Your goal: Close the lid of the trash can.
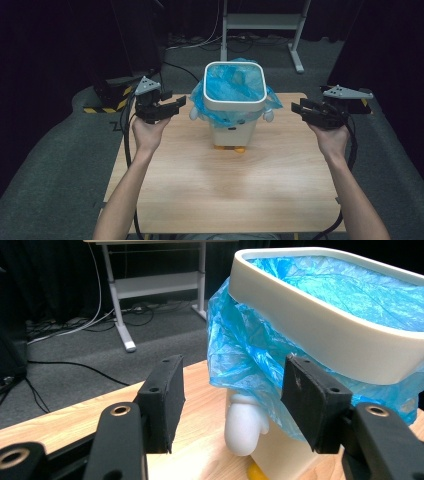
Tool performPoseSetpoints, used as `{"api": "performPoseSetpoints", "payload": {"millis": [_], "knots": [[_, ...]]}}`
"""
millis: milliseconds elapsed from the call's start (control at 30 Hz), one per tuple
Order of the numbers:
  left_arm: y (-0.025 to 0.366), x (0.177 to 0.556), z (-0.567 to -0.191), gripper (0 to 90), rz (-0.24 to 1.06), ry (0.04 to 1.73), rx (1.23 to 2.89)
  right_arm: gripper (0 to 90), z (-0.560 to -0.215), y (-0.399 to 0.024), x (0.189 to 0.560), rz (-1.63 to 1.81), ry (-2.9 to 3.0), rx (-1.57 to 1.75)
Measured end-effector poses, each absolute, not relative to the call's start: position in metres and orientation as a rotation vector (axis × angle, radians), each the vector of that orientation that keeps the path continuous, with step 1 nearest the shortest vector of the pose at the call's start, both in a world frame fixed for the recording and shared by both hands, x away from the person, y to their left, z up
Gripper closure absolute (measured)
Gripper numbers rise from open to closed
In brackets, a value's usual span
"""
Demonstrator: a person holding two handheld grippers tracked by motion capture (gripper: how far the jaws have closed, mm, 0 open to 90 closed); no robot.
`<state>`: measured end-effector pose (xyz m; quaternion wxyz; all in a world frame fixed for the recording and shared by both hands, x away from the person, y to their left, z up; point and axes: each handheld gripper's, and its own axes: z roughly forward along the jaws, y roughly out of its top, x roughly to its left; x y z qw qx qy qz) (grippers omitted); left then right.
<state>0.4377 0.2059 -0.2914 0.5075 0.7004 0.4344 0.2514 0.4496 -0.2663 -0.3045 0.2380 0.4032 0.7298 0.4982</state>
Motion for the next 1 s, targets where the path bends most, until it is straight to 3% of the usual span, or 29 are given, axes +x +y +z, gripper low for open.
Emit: {"api": "performPoseSetpoints", "payload": {"millis": [1000], "knots": [[0.201,0.434,-0.316,41.7,0.586,1.052,1.687,57.1,-0.338,-0.269,0.444,1.399,2.004,1.146]]}}
